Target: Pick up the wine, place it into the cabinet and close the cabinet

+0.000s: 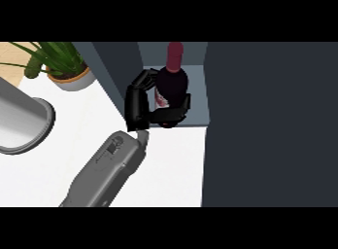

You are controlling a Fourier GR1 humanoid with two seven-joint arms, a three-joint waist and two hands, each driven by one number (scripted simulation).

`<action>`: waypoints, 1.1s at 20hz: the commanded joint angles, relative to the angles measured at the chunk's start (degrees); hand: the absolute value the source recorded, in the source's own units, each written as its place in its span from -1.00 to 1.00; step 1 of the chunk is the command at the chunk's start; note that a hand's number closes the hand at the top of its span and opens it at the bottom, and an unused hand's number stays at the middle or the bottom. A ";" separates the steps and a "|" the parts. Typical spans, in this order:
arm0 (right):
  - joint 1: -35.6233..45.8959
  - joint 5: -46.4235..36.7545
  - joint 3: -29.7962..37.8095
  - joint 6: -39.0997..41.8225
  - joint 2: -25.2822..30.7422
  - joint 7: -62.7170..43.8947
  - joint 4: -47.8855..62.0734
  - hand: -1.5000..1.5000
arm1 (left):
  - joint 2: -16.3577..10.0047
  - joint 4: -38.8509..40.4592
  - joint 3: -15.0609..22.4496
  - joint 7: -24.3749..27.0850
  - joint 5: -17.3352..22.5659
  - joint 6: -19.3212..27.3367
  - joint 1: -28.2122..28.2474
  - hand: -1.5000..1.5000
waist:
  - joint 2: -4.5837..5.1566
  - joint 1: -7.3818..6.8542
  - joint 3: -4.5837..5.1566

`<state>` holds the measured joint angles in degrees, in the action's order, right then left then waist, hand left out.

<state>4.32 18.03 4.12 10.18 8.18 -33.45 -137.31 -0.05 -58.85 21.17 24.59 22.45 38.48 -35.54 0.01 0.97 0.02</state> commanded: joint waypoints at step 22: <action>-2.41 2.35 -1.98 0.65 -1.62 -0.60 -5.65 -1.00 | 0.02 31.48 -12.79 12.68 2.21 -3.26 -19.39 1.00 | 0.43 1.17 0.01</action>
<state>4.74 18.94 3.85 10.98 7.84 -33.09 -136.71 -0.33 -33.11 10.74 33.56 24.03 34.71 -52.48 0.23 1.71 0.02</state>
